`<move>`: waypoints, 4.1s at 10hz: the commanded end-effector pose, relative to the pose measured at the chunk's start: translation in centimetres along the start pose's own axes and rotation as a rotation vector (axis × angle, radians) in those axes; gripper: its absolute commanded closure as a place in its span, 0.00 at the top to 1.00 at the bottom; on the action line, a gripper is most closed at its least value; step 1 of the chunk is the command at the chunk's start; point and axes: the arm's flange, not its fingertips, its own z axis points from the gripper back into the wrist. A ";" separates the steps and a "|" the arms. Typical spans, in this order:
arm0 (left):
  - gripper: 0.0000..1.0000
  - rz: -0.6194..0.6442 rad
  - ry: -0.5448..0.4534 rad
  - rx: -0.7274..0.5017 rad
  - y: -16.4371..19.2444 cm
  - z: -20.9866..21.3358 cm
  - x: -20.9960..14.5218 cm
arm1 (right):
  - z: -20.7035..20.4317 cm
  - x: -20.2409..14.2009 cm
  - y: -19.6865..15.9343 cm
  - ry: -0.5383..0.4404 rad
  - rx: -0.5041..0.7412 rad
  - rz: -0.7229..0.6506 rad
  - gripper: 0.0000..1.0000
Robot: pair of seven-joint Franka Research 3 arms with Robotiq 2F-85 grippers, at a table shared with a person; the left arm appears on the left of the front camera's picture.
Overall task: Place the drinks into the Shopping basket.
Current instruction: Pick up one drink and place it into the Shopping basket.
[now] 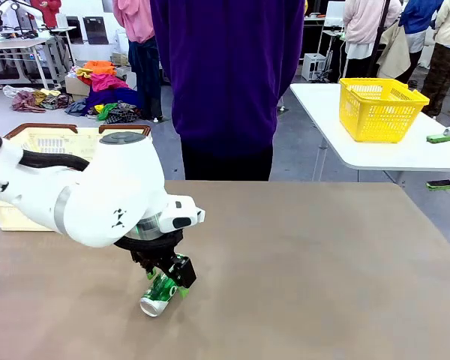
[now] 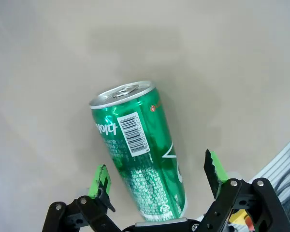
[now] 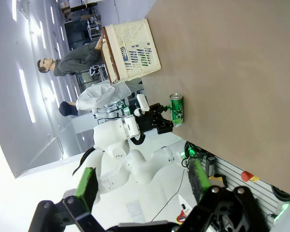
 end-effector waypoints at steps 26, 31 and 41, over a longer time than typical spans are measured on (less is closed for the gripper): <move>0.00 0.293 -0.162 -0.116 7.8 22.8 -4.0 | 0.0 0.0 0.2 -0.003 0.014 0.013 1.00; 0.00 0.588 -0.308 -0.050 23.5 28.5 7.2 | 0.0 0.0 0.2 -0.003 0.014 0.013 1.00; 0.00 0.555 -0.154 0.096 35.5 17.0 6.2 | 0.0 0.0 0.2 -0.003 0.014 0.013 1.00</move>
